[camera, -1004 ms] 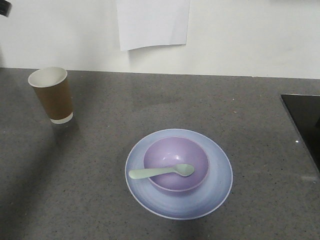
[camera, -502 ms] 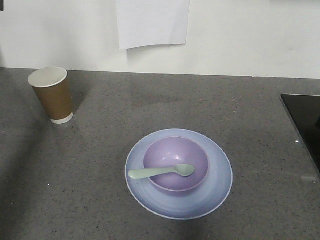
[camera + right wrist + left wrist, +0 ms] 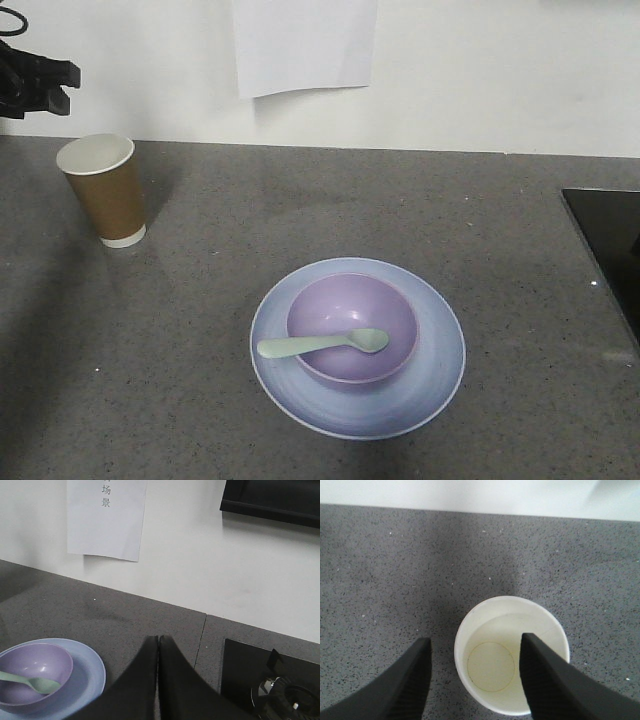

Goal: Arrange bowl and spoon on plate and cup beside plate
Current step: 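Move the left gripper down onto the rim of the brown paper cup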

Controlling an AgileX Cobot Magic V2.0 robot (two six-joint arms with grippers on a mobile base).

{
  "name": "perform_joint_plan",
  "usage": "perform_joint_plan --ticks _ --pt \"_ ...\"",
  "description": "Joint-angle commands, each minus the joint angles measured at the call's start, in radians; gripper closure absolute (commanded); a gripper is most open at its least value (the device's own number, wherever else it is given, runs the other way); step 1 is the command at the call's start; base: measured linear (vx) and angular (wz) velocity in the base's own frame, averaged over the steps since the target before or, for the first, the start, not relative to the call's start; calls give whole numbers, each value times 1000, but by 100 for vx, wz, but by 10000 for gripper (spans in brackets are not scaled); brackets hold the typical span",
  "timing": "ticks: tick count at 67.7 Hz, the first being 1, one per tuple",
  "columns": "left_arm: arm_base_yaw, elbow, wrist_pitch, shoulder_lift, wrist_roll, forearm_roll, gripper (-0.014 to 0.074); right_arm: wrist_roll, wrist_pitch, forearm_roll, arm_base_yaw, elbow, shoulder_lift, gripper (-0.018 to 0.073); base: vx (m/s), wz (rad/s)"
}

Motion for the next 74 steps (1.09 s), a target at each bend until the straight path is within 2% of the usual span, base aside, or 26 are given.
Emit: perform_joint_plan --ticks 1,47,55,68,74 --pt "4 -27 -57 -34 1 -16 220 0 -62 -7 -2 -20 22 566 0 0" --pt "4 -27 -28 131 1 -2 230 0 -7 -6 -2 -20 22 566 0 0" --pt "4 -27 -28 131 1 -2 321 0 -7 -6 -2 -20 22 566 0 0" --pt "4 -27 -23 131 3 18 598 0 -7 -6 -2 -20 22 566 0 0" --pt "3 -27 -6 121 13 16 605 0 -6 -2 -2 -20 22 566 0 0"
